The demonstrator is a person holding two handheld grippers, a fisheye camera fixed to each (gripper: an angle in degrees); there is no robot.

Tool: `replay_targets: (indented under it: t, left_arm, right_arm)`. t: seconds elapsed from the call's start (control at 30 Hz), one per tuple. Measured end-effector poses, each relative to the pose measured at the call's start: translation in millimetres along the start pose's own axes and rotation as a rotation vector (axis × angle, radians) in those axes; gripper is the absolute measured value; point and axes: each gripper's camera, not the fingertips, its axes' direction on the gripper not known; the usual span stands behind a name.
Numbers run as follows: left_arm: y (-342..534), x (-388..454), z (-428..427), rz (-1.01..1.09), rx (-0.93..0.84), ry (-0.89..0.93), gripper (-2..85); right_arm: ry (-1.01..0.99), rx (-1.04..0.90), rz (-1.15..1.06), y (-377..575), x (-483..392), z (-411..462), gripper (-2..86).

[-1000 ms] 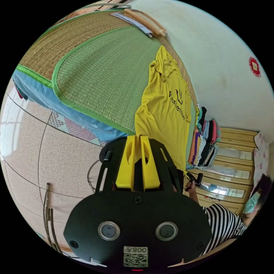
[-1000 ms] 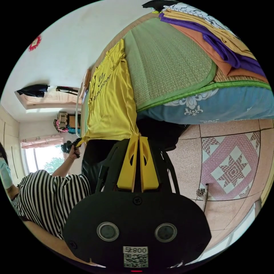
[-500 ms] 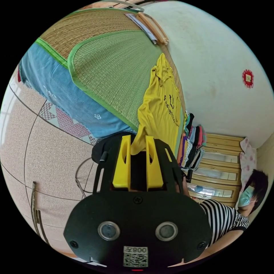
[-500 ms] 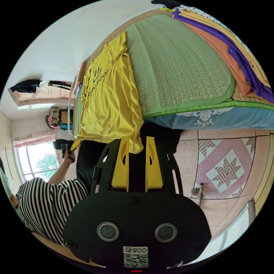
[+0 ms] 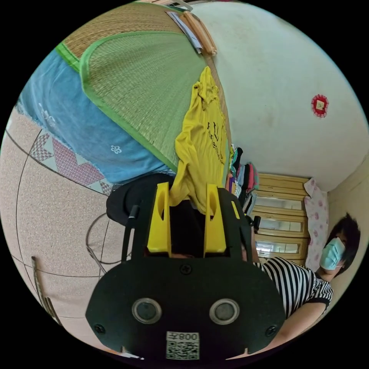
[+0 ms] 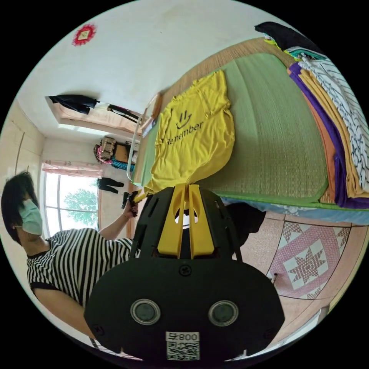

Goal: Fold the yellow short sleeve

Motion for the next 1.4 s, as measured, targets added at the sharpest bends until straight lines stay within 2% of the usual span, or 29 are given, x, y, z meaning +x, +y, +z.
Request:
replay_targets:
  t: [0.13,0.23,0.43,0.57,0.7,1.4]
  left_arm:
    - [-10,-6,13,0.023,-0.092,-0.095,3.9]
    - [-11,-7,6,0.06,-0.084,-0.021,2.6]
    - [-2,-5,-37,0.159,-0.043,0.12,1.8]
    - [-1,-38,-37,0.06,-0.146,0.06,1.6]
    - [5,-62,-37,-0.012,-0.106,0.166,1.5]
    - [70,-23,-129,0.053,-0.153,0.13,1.2]
  right_arm:
    - [-0.029,0.029,-0.003,-10,-2,-19,0.9]
    - [-0.031,0.061,0.015,-9,6,-27,0.9]
    - [-0.009,0.066,0.093,9,37,-33,0.9]
    - [-0.029,0.015,0.204,22,82,-19,0.9]
    - [-0.029,-0.031,0.285,35,114,2,0.9]
    - [-0.081,-0.005,0.251,99,111,-19,0.9]
